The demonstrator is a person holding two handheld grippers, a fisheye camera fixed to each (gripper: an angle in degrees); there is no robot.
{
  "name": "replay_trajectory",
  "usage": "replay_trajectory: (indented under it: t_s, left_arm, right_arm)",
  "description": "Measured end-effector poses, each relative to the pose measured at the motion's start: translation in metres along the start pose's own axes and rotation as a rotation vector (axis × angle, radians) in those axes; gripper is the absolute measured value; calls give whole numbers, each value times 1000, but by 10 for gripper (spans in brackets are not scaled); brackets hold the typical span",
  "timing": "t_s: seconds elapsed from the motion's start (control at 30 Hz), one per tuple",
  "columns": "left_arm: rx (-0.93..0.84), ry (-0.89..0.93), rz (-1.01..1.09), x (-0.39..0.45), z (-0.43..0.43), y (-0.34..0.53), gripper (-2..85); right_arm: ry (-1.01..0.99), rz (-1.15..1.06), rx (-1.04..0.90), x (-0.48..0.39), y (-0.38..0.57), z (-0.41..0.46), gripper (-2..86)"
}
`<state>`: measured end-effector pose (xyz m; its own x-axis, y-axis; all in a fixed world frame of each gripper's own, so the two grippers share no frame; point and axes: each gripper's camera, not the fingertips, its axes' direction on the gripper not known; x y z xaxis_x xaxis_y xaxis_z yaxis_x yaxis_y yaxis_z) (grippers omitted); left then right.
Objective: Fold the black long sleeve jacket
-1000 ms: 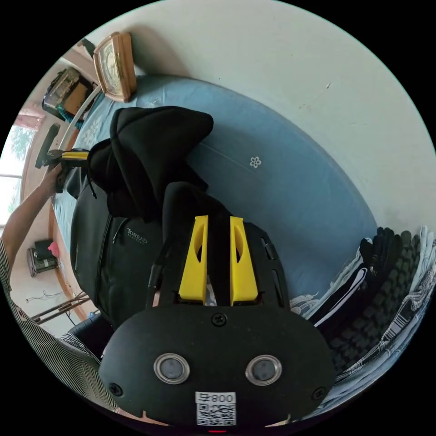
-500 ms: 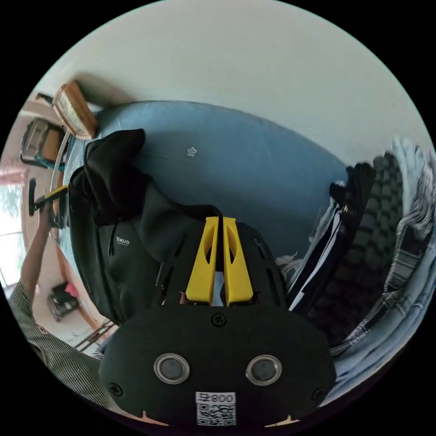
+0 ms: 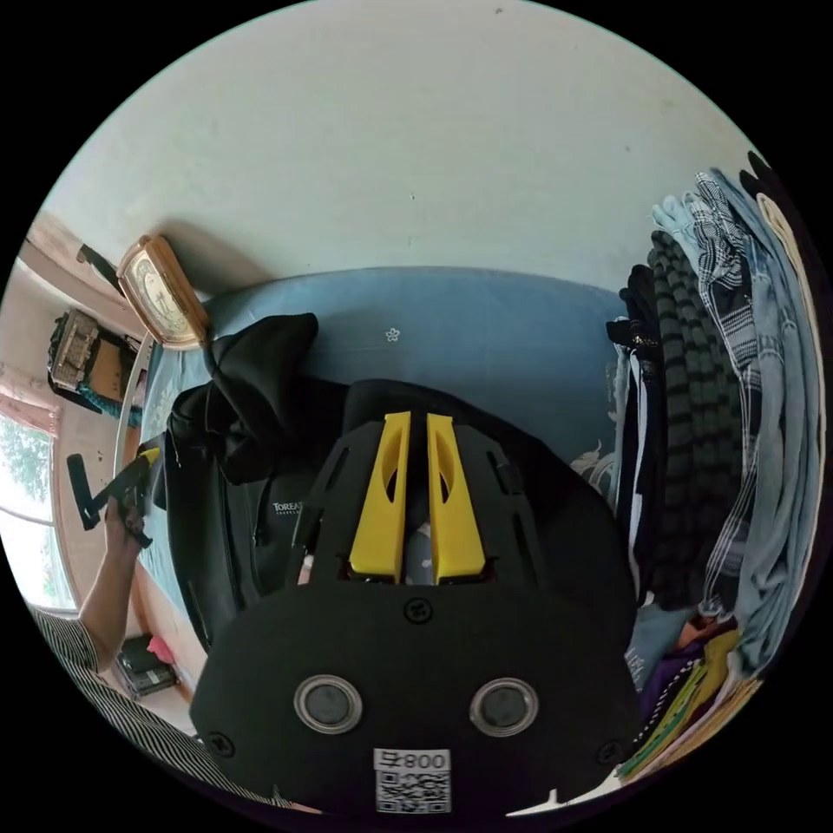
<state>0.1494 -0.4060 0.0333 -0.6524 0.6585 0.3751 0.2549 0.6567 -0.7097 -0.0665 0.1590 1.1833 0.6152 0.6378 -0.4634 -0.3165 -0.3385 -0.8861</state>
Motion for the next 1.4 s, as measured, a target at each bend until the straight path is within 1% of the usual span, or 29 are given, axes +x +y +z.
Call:
replay_trajectory:
  t_s: [0.07,0.13,0.2,0.27,0.3,0.37,0.43,0.5,0.6,0.67,0.77,0.8,0.83,0.9,0.93,1.03,1.1,1.3,1.33,1.4]
  left_arm:
    - [-74,91,66,17,27,1,23]
    - [-139,124,114,33,54,-2,14]
    - [-180,161,165,51,85,-16,7]
    - [-187,206,197,63,106,-33,5]
    - [-207,212,208,70,121,-48,4]
    - [-232,182,229,81,140,-74,3]
    - [-216,148,229,86,145,-101,3]
    - [-74,116,182,80,118,-136,2]
    - [76,112,149,73,69,-160,1]
    - [71,71,169,74,59,-160,1]
    - [-76,-58,205,73,74,-138,1]
    - [-84,-89,200,70,72,-122,1]
    - [-83,-77,195,68,70,-114,1]
    - [-65,43,168,56,58,-75,1]
    - [-61,60,163,53,55,-65,1]
    - [-99,23,128,37,47,-10,2]
    - [-140,-8,82,20,42,34,4]
    - [-257,37,-101,-11,49,140,18]
    - [-265,42,-117,-10,49,150,23]
    - [-295,83,-151,1,50,191,46]
  right_arm:
    - [-5,10,13,-9,12,0,8]
    - [33,28,10,-17,26,5,1]
    - [23,60,-13,-16,34,10,-1]
    - [-54,72,-9,-11,42,14,0]
    - [-112,86,-38,-6,47,22,0]
    - [-178,96,-72,-4,54,32,0]
    - [-219,55,-91,-12,63,40,0]
    - [-253,-8,-100,-27,66,45,0]
    - [-309,-127,-157,-56,60,66,0]
    - [-331,-182,-154,-73,49,77,0]
    - [-379,-240,-142,-100,20,98,0]
    - [-400,-265,-136,-111,5,106,0]
    - [-404,-288,-140,-122,-12,116,1]
    - [-399,-304,-161,-135,-38,137,1]
    - [-392,-307,-201,-142,-57,154,1]
    - [-293,-308,-268,-145,-94,186,3]
    - [-290,-315,-298,-142,-104,197,4]
    - [-416,-208,-209,-109,-82,177,1]
    - [-448,-213,-206,-105,-68,169,0]
    - [-448,-251,-221,-103,-40,156,0]
